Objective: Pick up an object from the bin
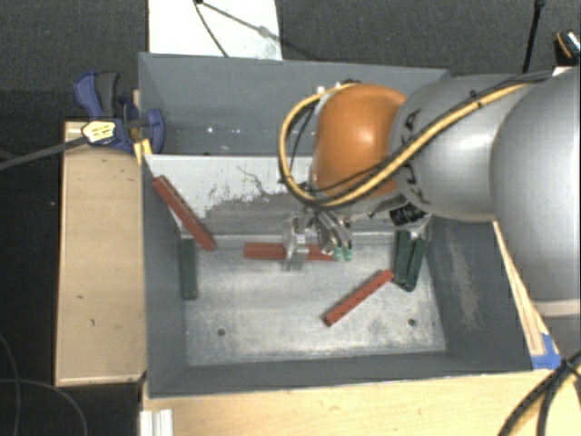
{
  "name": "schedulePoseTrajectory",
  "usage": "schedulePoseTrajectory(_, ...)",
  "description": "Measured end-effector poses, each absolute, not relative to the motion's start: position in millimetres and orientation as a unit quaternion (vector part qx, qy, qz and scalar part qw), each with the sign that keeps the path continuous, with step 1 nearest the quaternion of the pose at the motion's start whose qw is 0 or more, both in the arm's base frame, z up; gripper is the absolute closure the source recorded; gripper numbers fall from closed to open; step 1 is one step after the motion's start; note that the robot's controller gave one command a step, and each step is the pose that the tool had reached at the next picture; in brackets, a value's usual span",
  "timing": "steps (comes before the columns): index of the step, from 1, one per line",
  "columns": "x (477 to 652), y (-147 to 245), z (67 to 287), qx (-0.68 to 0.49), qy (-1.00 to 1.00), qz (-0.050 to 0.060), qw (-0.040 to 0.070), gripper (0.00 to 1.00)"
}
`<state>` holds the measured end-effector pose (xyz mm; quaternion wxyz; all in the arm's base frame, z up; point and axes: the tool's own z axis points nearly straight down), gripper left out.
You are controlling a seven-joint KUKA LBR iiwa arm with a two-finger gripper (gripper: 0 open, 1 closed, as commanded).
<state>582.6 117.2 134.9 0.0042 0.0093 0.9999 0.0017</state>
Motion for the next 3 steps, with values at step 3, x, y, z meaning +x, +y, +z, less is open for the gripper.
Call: schedulePoseTrajectory(3, 586.4, 118, 178, 0.010, 1.000, 0.002, 0.004, 1.00)
